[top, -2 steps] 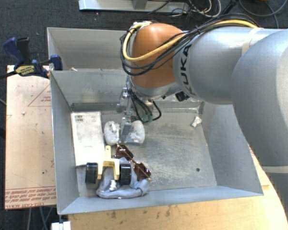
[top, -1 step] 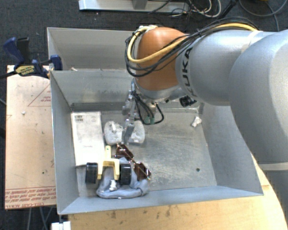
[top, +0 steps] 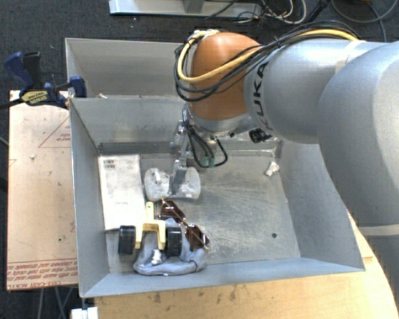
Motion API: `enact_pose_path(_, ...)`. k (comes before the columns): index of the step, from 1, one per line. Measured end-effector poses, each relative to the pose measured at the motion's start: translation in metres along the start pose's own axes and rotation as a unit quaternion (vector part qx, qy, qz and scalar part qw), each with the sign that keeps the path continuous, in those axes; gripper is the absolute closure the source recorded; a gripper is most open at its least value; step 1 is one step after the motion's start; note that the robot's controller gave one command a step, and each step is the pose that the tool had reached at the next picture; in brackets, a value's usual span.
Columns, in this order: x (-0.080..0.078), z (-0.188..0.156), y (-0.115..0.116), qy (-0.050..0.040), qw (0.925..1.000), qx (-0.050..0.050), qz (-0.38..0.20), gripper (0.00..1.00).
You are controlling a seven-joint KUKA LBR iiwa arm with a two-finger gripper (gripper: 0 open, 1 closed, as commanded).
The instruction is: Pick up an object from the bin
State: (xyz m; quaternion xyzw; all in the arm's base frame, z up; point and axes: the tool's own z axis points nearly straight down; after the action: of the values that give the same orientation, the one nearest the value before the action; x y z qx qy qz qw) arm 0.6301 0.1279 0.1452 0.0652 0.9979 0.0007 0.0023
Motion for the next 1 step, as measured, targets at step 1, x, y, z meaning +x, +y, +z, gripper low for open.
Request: enact_pose_path(1, 0.0054, 0.0594, 0.0011, 0.0004, 0.9966, 0.000, 0.082, 0.00)
